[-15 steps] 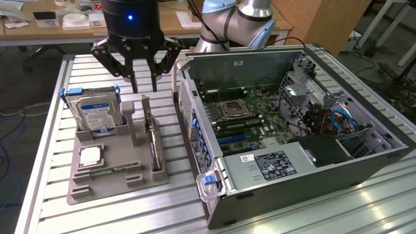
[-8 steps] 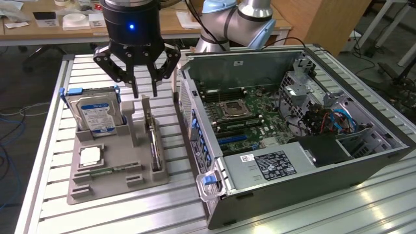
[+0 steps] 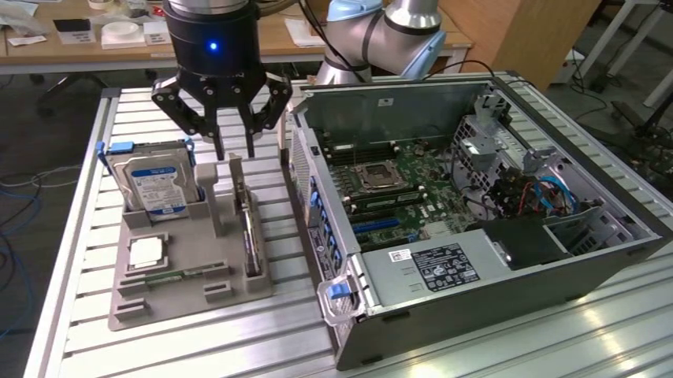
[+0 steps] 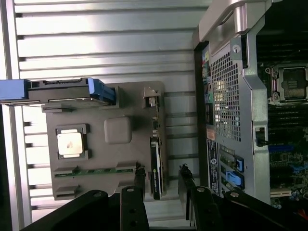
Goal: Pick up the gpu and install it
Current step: 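Pick up the gpu and move the gpu toward the slot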
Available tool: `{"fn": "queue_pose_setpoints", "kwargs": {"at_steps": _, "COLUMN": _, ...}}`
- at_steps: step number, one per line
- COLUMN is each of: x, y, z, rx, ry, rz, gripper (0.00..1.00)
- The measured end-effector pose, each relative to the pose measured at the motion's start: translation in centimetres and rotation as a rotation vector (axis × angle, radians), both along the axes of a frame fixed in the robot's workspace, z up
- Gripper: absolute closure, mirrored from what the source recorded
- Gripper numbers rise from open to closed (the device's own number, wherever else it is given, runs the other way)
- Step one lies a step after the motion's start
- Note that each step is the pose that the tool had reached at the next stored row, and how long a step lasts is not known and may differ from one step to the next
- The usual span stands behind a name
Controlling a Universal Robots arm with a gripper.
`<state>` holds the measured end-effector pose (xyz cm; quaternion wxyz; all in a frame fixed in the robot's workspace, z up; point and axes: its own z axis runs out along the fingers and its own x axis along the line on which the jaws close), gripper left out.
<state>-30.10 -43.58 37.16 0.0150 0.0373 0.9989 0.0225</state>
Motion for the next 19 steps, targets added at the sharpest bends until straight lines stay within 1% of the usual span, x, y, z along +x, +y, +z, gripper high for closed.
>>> {"fn": "queue_pose_setpoints", "kwargs": {"at_steps": 4, "x": 0.0, "y": 0.0, "z": -0.32, "rx": -0.0003, "ry": 0.0003, "rz": 0.0, "gripper": 0.58}}
{"fn": "queue_pose_setpoints", "kwargs": {"at_steps": 12, "x": 0.0, "y": 0.0, "z": -0.36, "rx": -0.0003, "ry": 0.0002, "rz": 0.0, "gripper": 0.58}}
{"fn": "queue_pose_setpoints", "kwargs": {"at_steps": 19, "x": -0.1, "y": 0.0, "z": -1.47, "rx": -0.0003, "ry": 0.0002, "rz": 0.0, "gripper": 0.58}}
